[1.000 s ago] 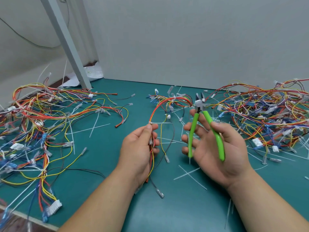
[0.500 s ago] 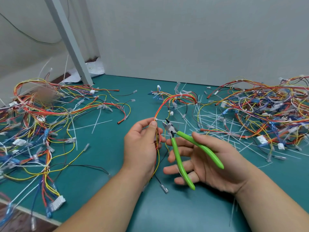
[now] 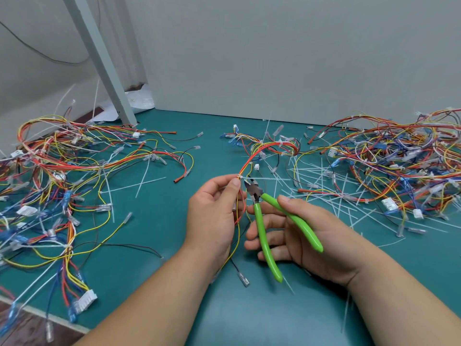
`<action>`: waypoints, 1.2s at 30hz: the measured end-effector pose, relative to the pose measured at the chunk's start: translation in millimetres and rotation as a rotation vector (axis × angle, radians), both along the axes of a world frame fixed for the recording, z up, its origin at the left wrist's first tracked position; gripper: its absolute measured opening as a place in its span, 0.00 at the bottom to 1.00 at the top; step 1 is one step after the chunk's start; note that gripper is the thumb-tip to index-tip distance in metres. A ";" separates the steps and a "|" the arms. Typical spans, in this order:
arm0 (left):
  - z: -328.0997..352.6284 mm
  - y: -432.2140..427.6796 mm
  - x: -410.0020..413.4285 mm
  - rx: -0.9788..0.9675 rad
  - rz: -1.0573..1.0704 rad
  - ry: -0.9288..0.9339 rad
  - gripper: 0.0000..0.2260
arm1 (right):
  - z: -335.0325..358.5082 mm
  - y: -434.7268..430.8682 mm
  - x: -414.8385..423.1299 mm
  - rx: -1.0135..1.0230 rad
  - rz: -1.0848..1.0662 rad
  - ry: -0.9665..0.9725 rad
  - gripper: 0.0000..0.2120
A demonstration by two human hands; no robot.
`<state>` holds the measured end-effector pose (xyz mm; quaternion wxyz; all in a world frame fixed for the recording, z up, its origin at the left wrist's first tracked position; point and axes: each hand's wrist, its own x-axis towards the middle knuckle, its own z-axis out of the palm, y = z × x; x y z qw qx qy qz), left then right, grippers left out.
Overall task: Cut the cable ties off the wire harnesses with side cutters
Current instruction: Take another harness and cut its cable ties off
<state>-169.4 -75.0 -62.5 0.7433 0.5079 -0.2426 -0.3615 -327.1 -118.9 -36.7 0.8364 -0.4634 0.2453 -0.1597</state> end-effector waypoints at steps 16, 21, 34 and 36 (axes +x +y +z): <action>4.1 -1.6 4.7 0.016 0.100 0.144 0.06 | -3.0 1.3 -0.8 -0.177 -0.014 0.036 0.29; 4.1 -2.0 1.4 -0.007 0.121 0.099 0.05 | -2.4 4.3 3.0 -0.301 -0.143 0.063 0.25; -2.0 -1.1 0.0 -0.052 0.106 0.005 0.05 | 3.5 8.1 2.0 -0.063 -0.068 -0.003 0.30; -2.5 -0.8 -0.4 -0.064 0.097 -0.009 0.02 | 4.5 7.4 1.9 -0.025 -0.050 -0.032 0.32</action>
